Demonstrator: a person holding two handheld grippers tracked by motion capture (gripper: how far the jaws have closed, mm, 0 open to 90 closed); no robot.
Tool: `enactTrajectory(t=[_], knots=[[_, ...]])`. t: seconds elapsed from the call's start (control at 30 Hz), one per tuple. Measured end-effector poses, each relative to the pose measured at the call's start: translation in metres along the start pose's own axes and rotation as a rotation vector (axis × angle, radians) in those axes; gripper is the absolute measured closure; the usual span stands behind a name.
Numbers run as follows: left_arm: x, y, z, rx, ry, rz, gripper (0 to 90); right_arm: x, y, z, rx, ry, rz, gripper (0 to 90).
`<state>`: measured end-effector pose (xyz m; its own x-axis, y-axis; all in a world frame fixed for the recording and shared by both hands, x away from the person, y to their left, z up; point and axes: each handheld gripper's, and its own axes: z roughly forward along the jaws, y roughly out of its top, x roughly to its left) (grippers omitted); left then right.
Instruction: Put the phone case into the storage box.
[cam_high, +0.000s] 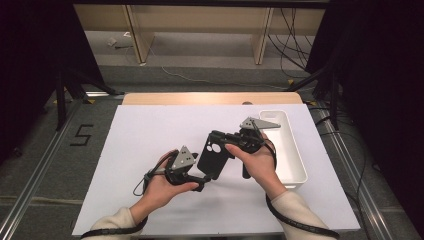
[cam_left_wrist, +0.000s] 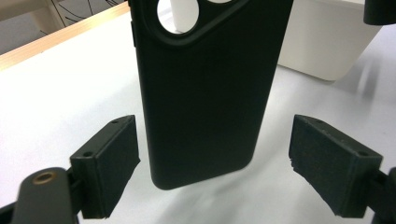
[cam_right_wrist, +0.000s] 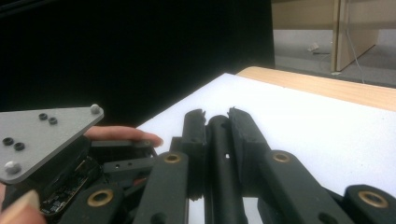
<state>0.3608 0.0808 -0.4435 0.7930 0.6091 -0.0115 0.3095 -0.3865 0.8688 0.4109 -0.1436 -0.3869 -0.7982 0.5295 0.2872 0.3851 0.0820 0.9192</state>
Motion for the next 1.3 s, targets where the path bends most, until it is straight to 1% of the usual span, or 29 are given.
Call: enactTrajectory(t=[0.1, 0.17, 0.43, 0.6, 0.67, 0.93, 1.07, 1.3], knots=[[0.001, 0.0, -0.001, -0.002, 0.002, 0.0, 15.6, 0.001, 0.001, -0.001, 0.007, 0.003, -0.008, 78.2], [0.002, 0.0, -0.003, -0.015, -0.002, 0.0, 15.7, 0.002, 0.002, -0.001, 0.006, 0.011, -0.008, 78.2], [0.003, -0.001, -0.005, -0.017, -0.003, 0.008, 15.8, 0.002, 0.003, -0.002, 0.023, 0.022, -0.018, 78.1], [0.004, -0.002, -0.009, -0.028, -0.008, 0.013, 15.9, 0.001, 0.004, -0.003, 0.03, 0.033, -0.026, 78.1], [0.004, -0.002, -0.01, -0.03, -0.011, 0.01, 16.5, 0.001, 0.004, -0.003, 0.032, 0.034, -0.025, 78.1], [0.006, -0.003, -0.013, -0.036, -0.007, 0.019, 16.7, 0.001, 0.004, -0.004, 0.046, 0.034, -0.033, 78.1], [0.006, -0.004, -0.014, -0.04, -0.007, 0.014, 16.7, 0.001, 0.004, -0.003, 0.049, 0.038, -0.04, 78.1], [0.005, -0.004, -0.013, -0.037, -0.012, 0.017, 16.7, 0.0, 0.004, -0.003, 0.079, 0.056, -0.055, 78.1]])
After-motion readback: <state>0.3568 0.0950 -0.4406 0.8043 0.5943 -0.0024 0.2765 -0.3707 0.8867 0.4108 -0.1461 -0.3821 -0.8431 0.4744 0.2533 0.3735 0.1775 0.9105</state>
